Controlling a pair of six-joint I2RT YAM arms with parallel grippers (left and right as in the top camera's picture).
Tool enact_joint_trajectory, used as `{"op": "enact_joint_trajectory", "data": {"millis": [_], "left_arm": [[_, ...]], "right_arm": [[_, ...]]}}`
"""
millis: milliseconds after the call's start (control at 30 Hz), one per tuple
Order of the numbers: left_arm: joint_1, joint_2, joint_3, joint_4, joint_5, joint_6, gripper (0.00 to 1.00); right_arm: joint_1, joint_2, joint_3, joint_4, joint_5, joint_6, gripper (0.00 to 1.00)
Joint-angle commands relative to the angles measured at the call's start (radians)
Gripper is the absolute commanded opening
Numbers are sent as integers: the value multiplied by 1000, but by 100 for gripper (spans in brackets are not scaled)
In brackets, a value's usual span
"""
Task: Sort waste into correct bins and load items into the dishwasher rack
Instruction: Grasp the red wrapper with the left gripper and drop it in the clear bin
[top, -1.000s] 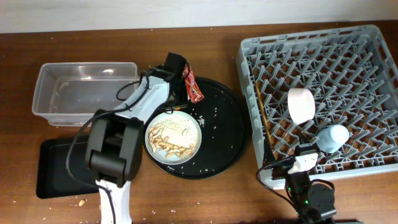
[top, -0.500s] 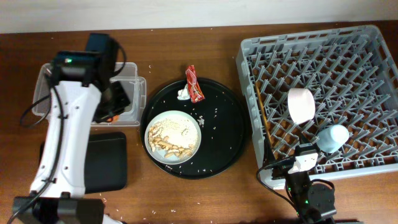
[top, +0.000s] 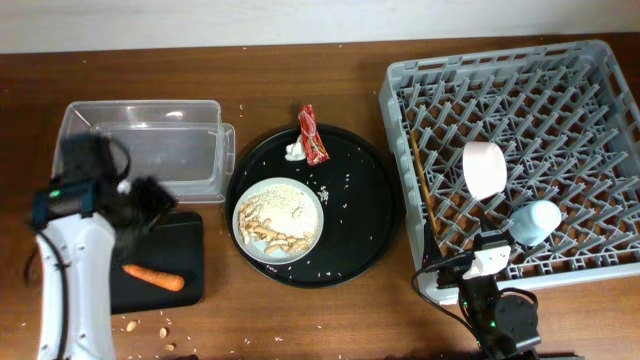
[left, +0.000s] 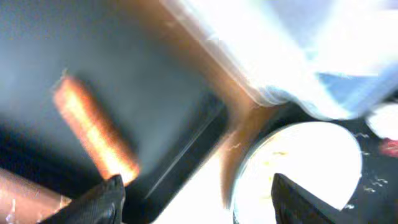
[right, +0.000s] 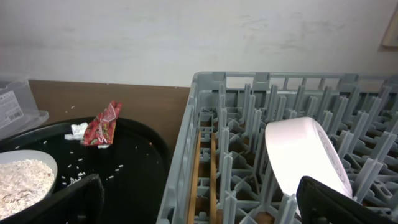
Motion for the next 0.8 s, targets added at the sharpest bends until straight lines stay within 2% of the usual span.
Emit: {"op": "enact_joint_trajectory", "data": {"millis": [0, 33, 100, 133, 167, 200, 300, 333, 400, 433, 467, 500, 567, 667, 767], "left_arm": [[-372, 23, 56, 262, 18, 305, 75], [-499, 84, 56, 382, -25, 346, 75], [-626, 280, 117, 515, -29, 368, 75], [-647, 352, 164, 520, -22, 381, 75], [-673, 519, 279, 522, -39, 401, 75], [-677, 606, 333, 537, -65, 401, 75], [-678, 802, 370, 756, -66, 401, 75], [-678, 838, 370, 789, -85, 400, 71], [-678, 879, 370, 802, -91, 399, 65], [-678, 891, 370, 800, -90, 392, 55], [-678, 891, 370, 793, -89, 383, 41], [-678, 869, 386, 776, -44, 369, 20], [-678, 802, 418, 704, -31, 367, 1], [-676, 591, 422, 524, -44, 367, 1], [-669, 507, 422, 377, -127, 371, 0]], "right_arm": [[-3, -7, -8, -2, 1, 5, 98], [-3, -7, -8, -2, 1, 5, 98], [-3, -7, -8, -2, 1, 5, 98], [-3, -6, -8, -2, 1, 5, 98], [-3, -7, -8, -2, 1, 5, 98], [-3, -7, -8, -2, 1, 5, 98], [-3, -7, -8, -2, 1, 5, 98], [-3, -6, -8, -2, 1, 5, 98], [-3, -6, -8, -2, 1, 5, 98], [-3, -7, -8, -2, 1, 5, 98], [-3, -7, -8, -2, 1, 5, 98], [-3, -7, -8, -2, 1, 5, 98], [-3, -7, -8, -2, 1, 5, 98], [-3, -7, -8, -2, 1, 5, 98], [-3, -7, -8, -2, 1, 5, 98]]}}
